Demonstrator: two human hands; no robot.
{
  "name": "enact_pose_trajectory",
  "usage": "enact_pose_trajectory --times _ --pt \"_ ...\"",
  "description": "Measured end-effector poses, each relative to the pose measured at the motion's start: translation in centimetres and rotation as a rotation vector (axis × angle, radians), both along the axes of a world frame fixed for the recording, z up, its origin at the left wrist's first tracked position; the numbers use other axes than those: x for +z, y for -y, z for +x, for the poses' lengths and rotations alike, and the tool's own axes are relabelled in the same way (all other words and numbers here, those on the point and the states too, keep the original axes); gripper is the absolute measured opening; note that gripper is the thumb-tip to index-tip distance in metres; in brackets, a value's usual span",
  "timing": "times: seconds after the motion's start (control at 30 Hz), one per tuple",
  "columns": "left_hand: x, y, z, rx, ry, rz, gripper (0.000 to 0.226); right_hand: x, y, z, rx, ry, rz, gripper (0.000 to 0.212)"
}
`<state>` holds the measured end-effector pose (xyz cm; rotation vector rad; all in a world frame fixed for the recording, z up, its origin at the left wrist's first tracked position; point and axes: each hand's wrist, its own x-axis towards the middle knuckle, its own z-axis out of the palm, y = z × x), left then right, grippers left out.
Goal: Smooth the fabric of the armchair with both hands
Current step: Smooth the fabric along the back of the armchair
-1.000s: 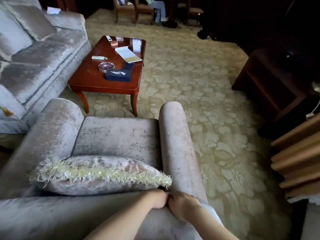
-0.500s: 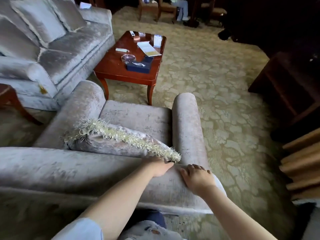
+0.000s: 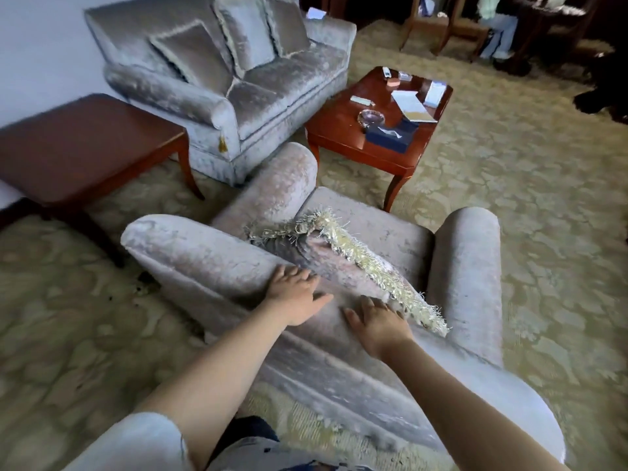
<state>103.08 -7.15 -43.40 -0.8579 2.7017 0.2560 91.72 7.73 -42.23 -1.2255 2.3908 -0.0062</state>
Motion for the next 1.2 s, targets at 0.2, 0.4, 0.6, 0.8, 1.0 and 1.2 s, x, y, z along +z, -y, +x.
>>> enact_pose_trajectory --times 0.2,0.4,0.6,0.8,1.0,1.2 --pt "-0.1 10.9 7.8 0.051 -0.12 -0.042 0.061 -1.0 12.4 6.1 0.059 0.027 -0.064 0.062" --pt "-1.3 22.4 12.8 0.038 -0.098 -0.054 0.055 -1.5 25.4 12.2 -0.013 0.152 -0.058 0.064" --pt "-1.9 27.6 12.4 0.037 0.056 0.047 0.05 -2.2 32.5 14.6 -0.088 0.179 0.037 0.055" --pt "-2.6 29.7 11.2 -0.016 0.14 0.083 0.044 -4.2 35.3 13.1 -0.026 0.228 0.139 0.047" --pt "-3.2 31.1 10.6 0.053 -0.016 0.003 0.037 -5.2 38.3 11.3 -0.08 0.385 0.079 0.038" --pt "-2.3 32.3 10.2 0.033 0.015 0.06 0.038 -4.2 39.1 11.3 -0.1 0.368 0.027 0.037"
